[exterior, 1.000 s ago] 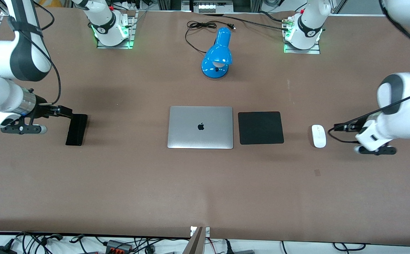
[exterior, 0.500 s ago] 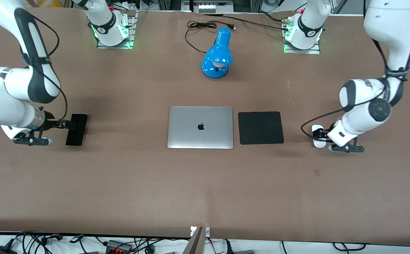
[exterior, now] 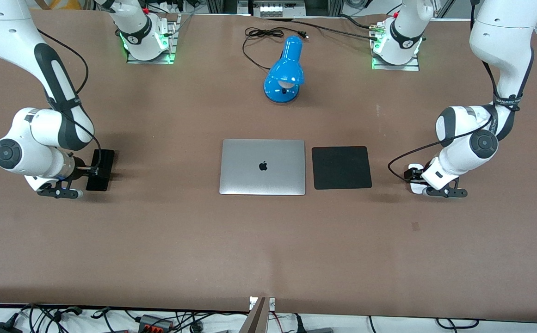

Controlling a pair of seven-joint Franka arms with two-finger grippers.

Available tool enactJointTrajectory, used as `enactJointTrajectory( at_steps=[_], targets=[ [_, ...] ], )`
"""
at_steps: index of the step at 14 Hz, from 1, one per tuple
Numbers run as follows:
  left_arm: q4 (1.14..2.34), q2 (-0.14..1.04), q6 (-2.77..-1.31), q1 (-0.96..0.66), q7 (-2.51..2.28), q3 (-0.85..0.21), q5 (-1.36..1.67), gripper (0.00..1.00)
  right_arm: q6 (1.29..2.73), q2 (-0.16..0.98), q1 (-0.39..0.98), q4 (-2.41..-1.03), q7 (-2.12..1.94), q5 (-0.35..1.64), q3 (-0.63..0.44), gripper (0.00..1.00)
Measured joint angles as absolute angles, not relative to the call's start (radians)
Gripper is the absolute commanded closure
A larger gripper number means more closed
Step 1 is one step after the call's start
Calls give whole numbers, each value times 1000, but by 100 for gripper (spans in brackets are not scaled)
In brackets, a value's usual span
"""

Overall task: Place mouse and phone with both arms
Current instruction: 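Lower the right gripper onto the phone while the left gripper reaches the mouse, then carry the white mouse with the left gripper over the black mouse pad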

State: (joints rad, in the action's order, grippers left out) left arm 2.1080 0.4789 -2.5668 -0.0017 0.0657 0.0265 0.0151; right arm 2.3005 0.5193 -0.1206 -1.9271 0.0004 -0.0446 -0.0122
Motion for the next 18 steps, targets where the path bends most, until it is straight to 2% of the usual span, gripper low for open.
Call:
enactJointTrajectory(
  at_steps=[2,4,8,13,16,18],
  targets=[
    [2109,492,-2569,-2,66,26,15,50,2302,528,-129,-1927,1,-45,-14,0],
    [2108,495,-2569,-1,66,27,15,59,2305,538,-137,-1927,1,-45,-14,0],
    [2075,475,-2548,-16,65,21,15,59,2306,554,-140,-1927,2,-45,-15,0],
    [1914,398,-2242,-202,-149,-1,15,59,2308,574,-141,-1927,2,-45,-22,0],
    [1906,430,-2241,-345,-348,-5,14,59,2310,578,-141,-1927,3,-45,-22,0],
    [1907,476,-2277,-377,-373,-5,14,59,2311,582,-141,-1927,3,-45,-22,0]
  ],
)
